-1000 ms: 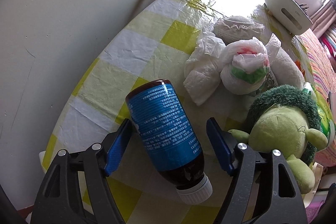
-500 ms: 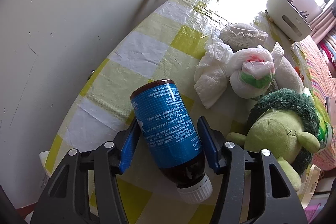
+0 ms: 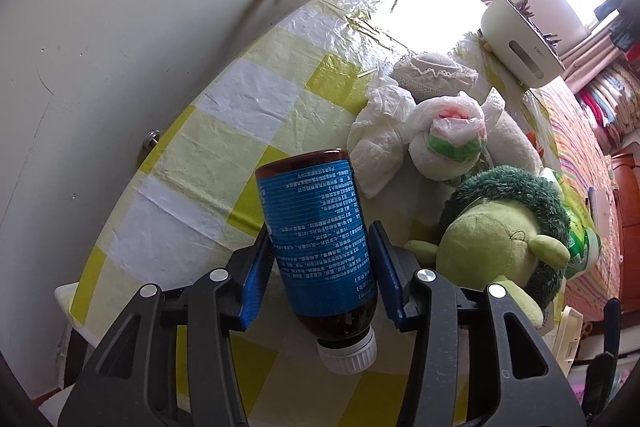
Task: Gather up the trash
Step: 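Close the left tool around the blue bottle and lift it, then grasp the green fuzzy plush toy with the right tool while the left tool holds the bottle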
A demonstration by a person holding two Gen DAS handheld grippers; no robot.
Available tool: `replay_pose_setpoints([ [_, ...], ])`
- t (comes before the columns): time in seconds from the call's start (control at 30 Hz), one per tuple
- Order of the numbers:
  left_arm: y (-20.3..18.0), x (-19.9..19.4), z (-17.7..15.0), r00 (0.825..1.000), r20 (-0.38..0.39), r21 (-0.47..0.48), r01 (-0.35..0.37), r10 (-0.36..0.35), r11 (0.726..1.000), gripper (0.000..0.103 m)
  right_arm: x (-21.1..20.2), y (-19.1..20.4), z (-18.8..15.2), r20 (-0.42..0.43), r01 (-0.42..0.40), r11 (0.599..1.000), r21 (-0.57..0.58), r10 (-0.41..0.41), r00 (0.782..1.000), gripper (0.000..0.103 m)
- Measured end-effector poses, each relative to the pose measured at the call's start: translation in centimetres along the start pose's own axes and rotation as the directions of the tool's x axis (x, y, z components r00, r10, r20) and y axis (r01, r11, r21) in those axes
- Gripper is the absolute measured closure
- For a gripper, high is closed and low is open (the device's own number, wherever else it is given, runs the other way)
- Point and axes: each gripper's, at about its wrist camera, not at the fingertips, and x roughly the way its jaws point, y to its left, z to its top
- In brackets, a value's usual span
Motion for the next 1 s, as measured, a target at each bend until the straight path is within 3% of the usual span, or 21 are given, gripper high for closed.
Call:
replay_pose_setpoints([
  [0.4,0.2,-3.6,0.3,0.992,0.110,-0.018,0.068,-0.066,0.998,0.057,6.3,0.9,0.4,-0.135,-0.095,0.993,0.064,0.103,0.985,0.008],
  [0.63,-1.0,-7.5,0.1,0.957,0.289,0.049,0.016,-0.030,0.999,0.057,9.0,1.1,-0.1,-0.218,-0.132,0.987,0.088,0.149,0.965,0.008],
  [0.7,-1.6,-8.2,-0.1,0.946,0.324,0.070,-0.001,-0.022,0.998,0.057,9.4,0.9,-0.4,-0.225,-0.148,0.984,0.103,0.168,0.960,0.012],
  [0.73,-1.9,-8.4,0.0,0.941,0.337,0.083,-0.009,-0.019,0.997,0.057,9.3,0.9,-0.4,-0.218,-0.173,0.979,0.110,0.193,0.957,0.025],
  [0.77,-2.3,-8.6,-0.1,0.937,0.349,0.094,-0.014,-0.020,0.996,0.057,9.1,1.1,-0.4,-0.215,-0.166,0.981,0.103,0.185,0.959,0.029],
  [1.0,-4.2,-9.5,-0.4,0.924,0.379,0.137,-0.001,-0.052,0.991,0.057,7.6,1.5,-0.6,-0.178,-0.182,0.980,0.076,0.192,0.965,0.036],
])
